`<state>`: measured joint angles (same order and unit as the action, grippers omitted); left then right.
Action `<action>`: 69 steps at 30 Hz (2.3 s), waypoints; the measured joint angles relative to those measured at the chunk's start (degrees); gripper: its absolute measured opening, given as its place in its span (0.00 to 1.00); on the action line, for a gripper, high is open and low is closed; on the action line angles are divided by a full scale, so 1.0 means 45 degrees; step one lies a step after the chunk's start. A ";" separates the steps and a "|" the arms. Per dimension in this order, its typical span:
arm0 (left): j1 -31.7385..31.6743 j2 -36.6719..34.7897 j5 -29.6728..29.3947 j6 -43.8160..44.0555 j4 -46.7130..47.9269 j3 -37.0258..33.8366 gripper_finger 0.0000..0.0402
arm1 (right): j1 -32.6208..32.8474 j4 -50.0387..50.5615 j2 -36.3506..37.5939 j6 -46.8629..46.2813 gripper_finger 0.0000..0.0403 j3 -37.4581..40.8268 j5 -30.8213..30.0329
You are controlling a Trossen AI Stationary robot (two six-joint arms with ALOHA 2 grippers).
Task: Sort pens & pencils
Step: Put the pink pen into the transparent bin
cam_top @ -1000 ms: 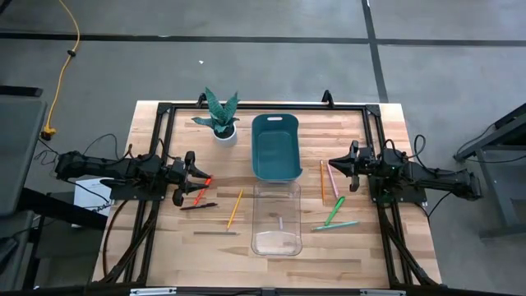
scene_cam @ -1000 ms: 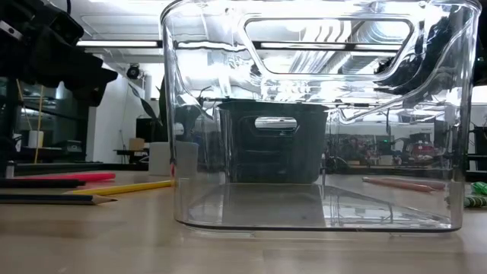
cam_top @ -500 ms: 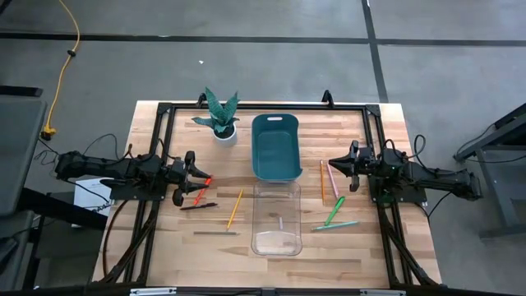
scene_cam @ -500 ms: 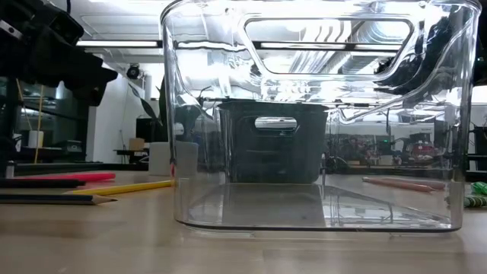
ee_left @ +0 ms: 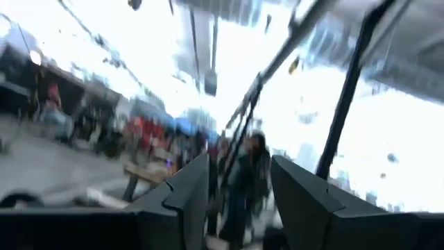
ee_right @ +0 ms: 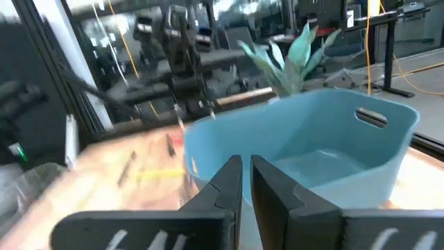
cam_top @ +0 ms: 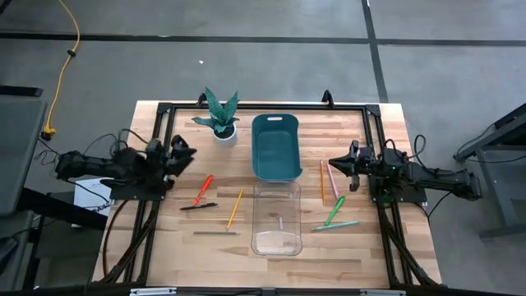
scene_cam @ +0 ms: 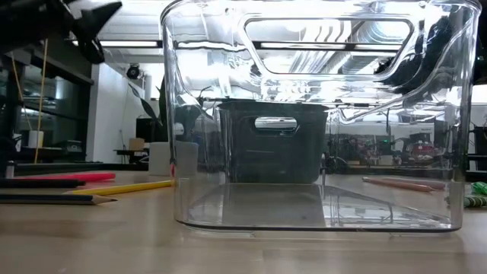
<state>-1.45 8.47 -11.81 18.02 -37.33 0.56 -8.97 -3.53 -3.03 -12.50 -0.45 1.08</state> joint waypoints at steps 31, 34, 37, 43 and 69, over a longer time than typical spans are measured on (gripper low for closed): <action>-0.0005 0.0005 -0.4333 -0.2603 -0.4801 0.0005 0.36 | -0.0005 -0.8704 0.0000 -0.8549 0.05 -0.0512 -0.5154; -0.0010 -0.0005 -0.4661 -0.2930 -0.5182 0.0005 0.36 | 0.0032 -0.7306 -0.0172 -0.7199 0.05 -0.1902 -0.3763; -0.0005 0.0000 -0.4222 -0.3247 -0.4813 0.0005 0.36 | 0.0172 -0.2848 -0.1192 -0.6804 0.05 -0.4214 -0.3390; 0.0000 0.0010 -0.2902 -0.2377 -0.1192 0.0905 0.36 | 0.0656 0.4476 -0.5327 -0.6662 0.05 -0.8682 -0.3088; -0.0005 0.4867 -0.1116 -0.0245 1.9934 1.0695 0.36 | 0.2047 1.2612 -1.4852 -1.0976 0.05 -1.2800 -0.2309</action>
<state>-1.48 30.37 -16.84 16.92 52.37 48.69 0.24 53.22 -69.86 -61.89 -58.05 -9.31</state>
